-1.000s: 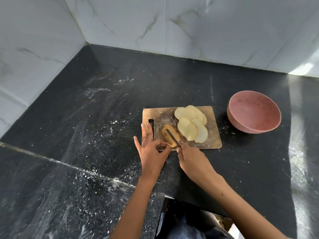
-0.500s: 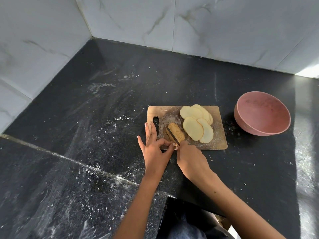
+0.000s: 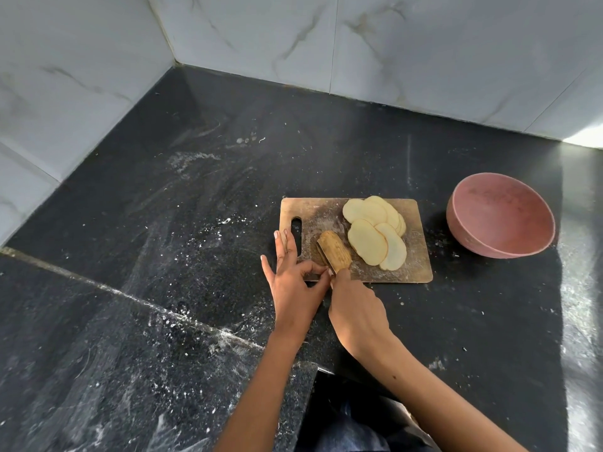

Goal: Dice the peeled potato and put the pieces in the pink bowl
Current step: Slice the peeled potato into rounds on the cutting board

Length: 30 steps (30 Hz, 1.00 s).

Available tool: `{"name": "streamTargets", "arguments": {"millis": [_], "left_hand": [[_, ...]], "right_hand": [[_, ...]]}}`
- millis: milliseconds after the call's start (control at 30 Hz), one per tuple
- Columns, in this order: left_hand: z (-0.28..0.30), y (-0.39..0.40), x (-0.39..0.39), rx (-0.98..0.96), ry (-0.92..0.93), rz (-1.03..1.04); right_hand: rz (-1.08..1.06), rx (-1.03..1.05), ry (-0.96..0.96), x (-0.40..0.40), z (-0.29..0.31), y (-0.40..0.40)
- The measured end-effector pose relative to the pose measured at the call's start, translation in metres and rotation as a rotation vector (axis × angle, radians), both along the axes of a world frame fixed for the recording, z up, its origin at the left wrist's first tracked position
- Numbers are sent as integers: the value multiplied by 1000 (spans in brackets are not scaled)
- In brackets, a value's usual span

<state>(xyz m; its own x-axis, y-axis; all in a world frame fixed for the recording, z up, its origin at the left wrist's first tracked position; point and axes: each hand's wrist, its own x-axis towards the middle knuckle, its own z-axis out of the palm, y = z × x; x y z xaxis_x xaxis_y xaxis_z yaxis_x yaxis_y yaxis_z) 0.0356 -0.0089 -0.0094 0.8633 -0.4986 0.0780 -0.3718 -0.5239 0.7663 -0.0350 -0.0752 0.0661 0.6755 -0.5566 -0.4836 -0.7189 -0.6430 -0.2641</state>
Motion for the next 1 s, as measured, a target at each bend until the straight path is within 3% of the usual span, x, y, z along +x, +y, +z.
{"name": "streamTargets", "arguments": {"millis": [800,1000], "left_hand": [[2,0,2,9,46,-7],[2,-1,2,-1,29,-1]], "right_hand": [[-71,-12,-34,12,-3,2],[-79,13,31,4,-2,3]]}}
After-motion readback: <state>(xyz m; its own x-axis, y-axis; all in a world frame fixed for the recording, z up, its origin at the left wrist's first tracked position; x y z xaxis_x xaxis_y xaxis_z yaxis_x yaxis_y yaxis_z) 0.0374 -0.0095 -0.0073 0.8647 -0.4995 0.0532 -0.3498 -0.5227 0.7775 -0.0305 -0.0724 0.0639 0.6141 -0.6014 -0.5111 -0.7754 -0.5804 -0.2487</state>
